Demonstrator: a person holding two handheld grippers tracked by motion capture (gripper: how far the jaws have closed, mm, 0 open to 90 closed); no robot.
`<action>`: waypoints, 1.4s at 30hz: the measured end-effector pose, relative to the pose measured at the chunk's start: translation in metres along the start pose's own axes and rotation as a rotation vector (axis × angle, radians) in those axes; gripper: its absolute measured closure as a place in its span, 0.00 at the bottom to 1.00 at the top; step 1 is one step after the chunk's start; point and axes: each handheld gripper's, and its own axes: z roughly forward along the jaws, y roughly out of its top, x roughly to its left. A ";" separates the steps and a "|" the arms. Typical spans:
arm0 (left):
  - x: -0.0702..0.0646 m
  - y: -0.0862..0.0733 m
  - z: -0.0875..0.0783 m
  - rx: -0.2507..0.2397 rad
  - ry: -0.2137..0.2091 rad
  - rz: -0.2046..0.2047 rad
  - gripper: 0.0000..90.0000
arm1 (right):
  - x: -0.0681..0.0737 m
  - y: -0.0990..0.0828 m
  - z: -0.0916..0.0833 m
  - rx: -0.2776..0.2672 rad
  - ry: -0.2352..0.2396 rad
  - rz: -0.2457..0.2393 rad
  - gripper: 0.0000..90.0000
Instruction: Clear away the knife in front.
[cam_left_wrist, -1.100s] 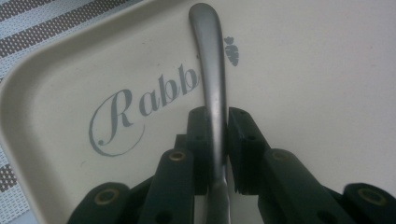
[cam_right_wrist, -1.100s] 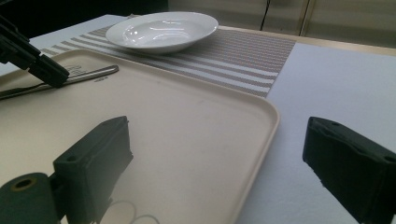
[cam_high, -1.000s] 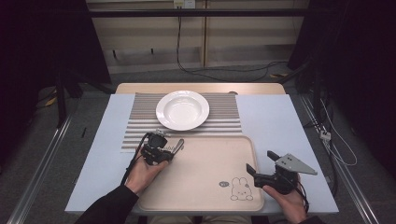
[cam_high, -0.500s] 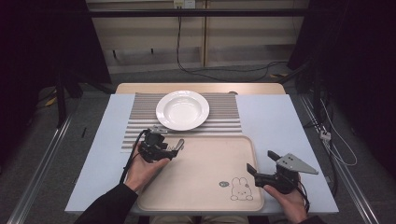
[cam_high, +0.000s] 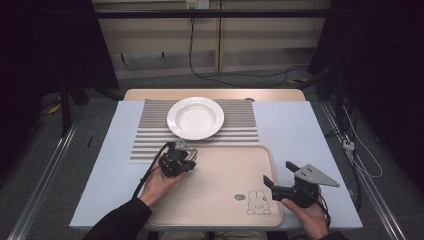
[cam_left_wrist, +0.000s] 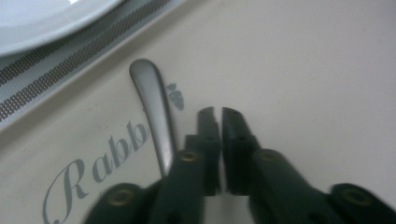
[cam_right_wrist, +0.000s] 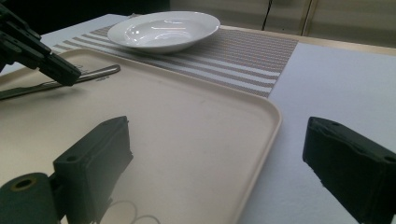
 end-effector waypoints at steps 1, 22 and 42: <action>0.001 0.000 0.000 0.009 0.003 0.000 1.00 | 0.000 0.000 0.000 0.000 -0.001 0.000 0.08; 0.019 -0.003 0.001 0.023 0.026 -0.044 1.00 | -0.001 0.000 -0.001 0.005 -0.010 0.010 0.08; 0.039 -0.011 -0.014 0.016 0.057 -0.118 1.00 | 0.000 -0.001 -0.002 0.000 -0.003 0.001 0.08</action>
